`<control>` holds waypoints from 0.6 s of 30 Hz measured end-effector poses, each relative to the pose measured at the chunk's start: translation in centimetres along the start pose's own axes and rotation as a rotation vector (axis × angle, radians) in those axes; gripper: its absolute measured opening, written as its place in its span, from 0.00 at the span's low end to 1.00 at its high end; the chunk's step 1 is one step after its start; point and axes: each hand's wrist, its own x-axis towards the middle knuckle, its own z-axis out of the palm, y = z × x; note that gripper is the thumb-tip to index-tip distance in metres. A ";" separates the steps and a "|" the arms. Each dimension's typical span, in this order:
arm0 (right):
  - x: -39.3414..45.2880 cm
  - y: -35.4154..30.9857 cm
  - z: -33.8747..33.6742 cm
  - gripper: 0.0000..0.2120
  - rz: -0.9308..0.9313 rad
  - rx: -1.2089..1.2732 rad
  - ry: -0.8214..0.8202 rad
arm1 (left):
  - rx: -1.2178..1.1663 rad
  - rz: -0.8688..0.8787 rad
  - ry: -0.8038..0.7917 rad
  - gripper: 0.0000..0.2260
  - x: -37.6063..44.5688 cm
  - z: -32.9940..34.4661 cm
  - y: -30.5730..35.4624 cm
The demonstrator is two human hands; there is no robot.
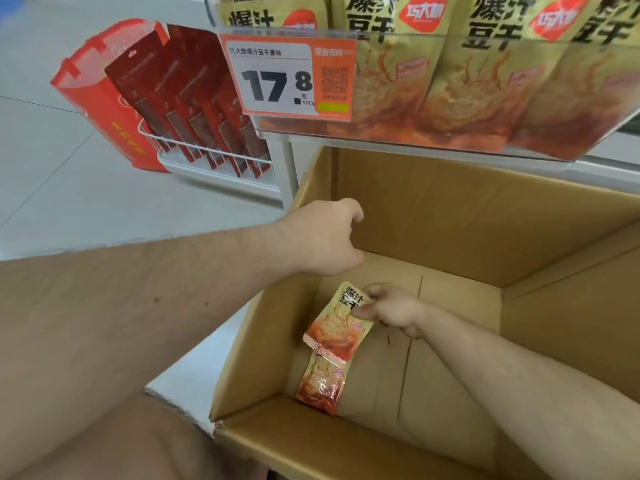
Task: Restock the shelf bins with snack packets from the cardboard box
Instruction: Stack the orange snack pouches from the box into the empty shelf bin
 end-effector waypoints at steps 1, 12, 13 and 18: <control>-0.8 -0.8 -0.7 0.07 -0.021 0.185 -0.087 | 0.028 -0.018 -0.017 0.29 -0.2 0.1 0.1; 1.0 0.6 1.5 0.14 0.074 0.455 -0.118 | 0.172 -0.149 -0.101 0.25 -0.9 0.3 -0.2; 1.9 1.9 2.7 0.19 0.144 0.077 0.032 | 0.176 -0.149 -0.099 0.25 -0.9 0.4 -0.2; 2.8 5.6 8.3 0.37 0.017 -0.908 0.133 | 0.159 -0.153 -0.093 0.26 -0.5 0.5 -0.7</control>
